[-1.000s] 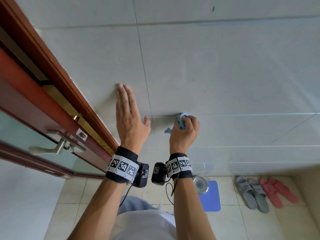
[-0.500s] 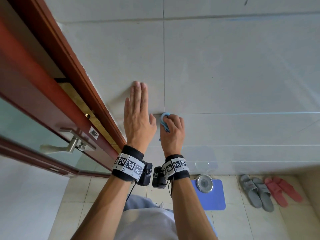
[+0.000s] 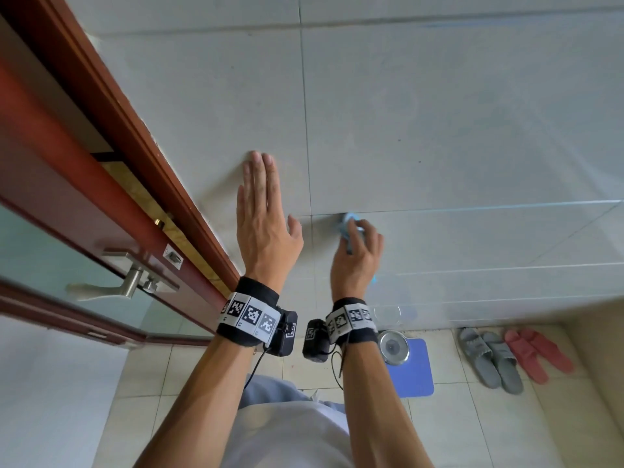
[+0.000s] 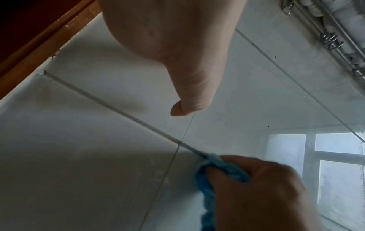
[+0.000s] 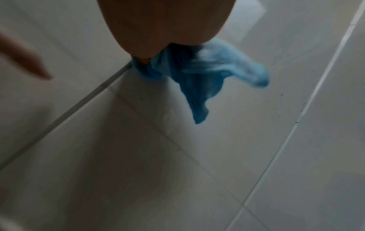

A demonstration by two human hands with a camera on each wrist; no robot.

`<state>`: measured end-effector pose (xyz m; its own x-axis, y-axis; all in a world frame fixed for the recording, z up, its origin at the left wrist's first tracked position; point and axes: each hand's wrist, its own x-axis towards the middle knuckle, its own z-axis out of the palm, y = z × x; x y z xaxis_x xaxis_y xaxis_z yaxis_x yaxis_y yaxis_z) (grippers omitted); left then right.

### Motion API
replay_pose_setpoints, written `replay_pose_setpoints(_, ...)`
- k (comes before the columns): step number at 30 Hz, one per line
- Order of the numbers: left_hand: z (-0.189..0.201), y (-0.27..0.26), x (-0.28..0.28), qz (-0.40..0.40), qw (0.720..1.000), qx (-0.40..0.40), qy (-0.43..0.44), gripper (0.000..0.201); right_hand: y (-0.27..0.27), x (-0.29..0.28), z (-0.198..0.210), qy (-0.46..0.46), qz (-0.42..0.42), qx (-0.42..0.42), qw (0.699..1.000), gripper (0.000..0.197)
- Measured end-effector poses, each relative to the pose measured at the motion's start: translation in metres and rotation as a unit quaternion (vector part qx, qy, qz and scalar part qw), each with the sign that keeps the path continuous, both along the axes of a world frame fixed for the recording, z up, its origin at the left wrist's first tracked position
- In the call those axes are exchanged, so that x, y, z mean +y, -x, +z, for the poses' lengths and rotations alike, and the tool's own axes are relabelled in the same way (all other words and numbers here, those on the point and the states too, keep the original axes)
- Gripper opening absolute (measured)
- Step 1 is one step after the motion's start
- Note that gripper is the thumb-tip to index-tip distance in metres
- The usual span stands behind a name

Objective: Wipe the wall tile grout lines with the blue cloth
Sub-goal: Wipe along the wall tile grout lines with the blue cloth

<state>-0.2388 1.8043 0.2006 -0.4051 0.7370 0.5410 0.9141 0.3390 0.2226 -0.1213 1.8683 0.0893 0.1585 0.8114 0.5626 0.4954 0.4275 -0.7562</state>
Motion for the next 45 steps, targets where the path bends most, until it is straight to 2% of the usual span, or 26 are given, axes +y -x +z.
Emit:
replay_pose_setpoints(3,0.001,0.000,-0.001,-0.001,1.000,0.005,0.000,0.107,0.031,-0.020,0.003,-0.028,0.089,-0.043,0.995,0.030)
replay_pose_setpoints(5,0.001,0.001,-0.001,-0.001,1.000,0.008,0.003,0.105,0.042,-0.027,0.005,-0.021,0.113,-0.050,0.992,0.029)
replay_pose_setpoints(8,0.001,0.004,-0.003,0.002,1.000,0.019,0.017,0.105,0.038,-0.022,0.005,-0.034,0.101,-0.076,0.991,0.032)
replay_pose_setpoints(10,0.003,0.007,-0.005,0.002,0.999,0.025,0.027,0.107,0.024,-0.014,0.003,-0.041,0.063,-0.077,0.994,0.036)
replay_pose_setpoints(13,0.006,0.009,-0.010,-0.004,0.999,0.026,0.034,0.109,0.002,0.000,-0.002,-0.016,-0.014,-0.034,0.999,0.039)
replay_pose_setpoints(16,0.008,0.009,-0.012,-0.011,0.999,0.021,0.035,0.109,0.003,0.002,-0.002,0.013,-0.046,-0.005,0.999,0.037)
replay_pose_setpoints(20,0.009,0.006,-0.012,-0.012,0.999,0.007,0.033,0.108,0.023,-0.014,0.000,0.043,-0.001,-0.007,0.999,0.034)
replay_pose_setpoints(29,0.005,-0.005,-0.005,-0.002,1.000,-0.003,0.005,0.107,0.025,-0.024,0.015,0.016,0.080,-0.085,0.993,0.039)
replay_pose_setpoints(32,0.005,-0.007,-0.005,0.001,1.000,-0.003,0.005,0.107,0.006,-0.016,0.017,-0.003,0.044,-0.122,0.992,0.043)
replay_pose_setpoints(36,0.007,-0.003,-0.009,-0.007,1.000,0.003,0.016,0.109,-0.032,0.011,0.013,0.015,-0.074,-0.038,0.996,0.045)
replay_pose_setpoints(38,0.008,0.001,-0.011,-0.014,1.000,0.002,0.017,0.109,-0.025,0.013,0.012,0.035,-0.096,-0.009,0.995,0.041)
replay_pose_setpoints(40,0.009,0.002,-0.013,-0.020,1.000,0.001,0.018,0.109,-0.004,0.002,0.012,0.040,-0.066,-0.009,0.997,0.042)
replay_pose_setpoints(42,0.010,0.003,-0.014,-0.025,1.000,0.000,0.016,0.108,0.019,-0.015,0.015,0.034,0.020,-0.033,0.999,0.043)
replay_pose_setpoints(45,0.012,0.004,-0.014,-0.040,0.999,-0.008,-0.004,0.102,0.032,-0.026,0.028,0.063,0.096,-0.048,0.992,0.031)
